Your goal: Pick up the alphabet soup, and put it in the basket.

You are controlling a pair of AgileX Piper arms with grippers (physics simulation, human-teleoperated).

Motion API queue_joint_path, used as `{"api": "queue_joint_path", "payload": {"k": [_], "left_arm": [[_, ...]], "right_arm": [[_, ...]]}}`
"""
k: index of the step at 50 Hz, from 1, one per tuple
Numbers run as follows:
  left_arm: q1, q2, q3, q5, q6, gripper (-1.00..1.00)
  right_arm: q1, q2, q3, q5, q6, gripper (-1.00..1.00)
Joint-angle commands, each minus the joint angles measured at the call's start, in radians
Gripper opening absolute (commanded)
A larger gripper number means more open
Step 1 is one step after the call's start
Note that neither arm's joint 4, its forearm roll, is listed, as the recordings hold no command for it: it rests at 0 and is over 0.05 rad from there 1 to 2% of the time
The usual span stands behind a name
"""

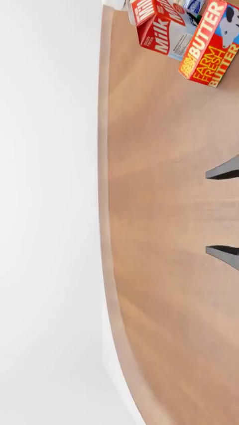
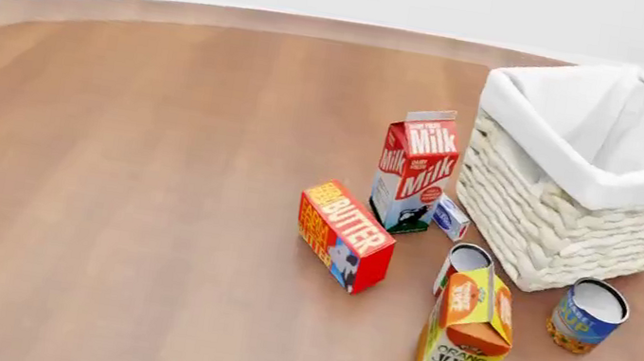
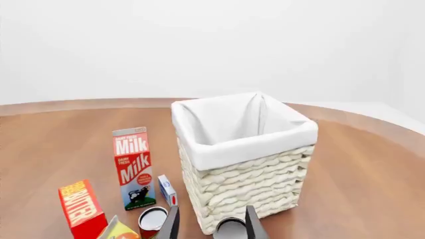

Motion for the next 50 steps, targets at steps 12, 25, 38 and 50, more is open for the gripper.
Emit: {"api": "queue_joint_path", "payload": {"k": [12,25,38,50], "left_arm": [[0.000,0.000,0.000,0.000,0.000,1.00],[0.000,0.000,0.000,0.000,0.000,1.00],[0.000,0.000,0.000,0.000,0.000,1.00],[0.000,0.000,0.000,0.000,0.000,1.00]], "right_arm": [[0.003,0.020,-0.027,0.022,-0.010,1.00],[0.005,0.029,-0.067,0.073,-0.037,1.00],[0.007,0.058,-0.108,0.109,-0.069,1.00],[-0.006,0.093,-0.125,0.135,-0.096,1.00]]}}
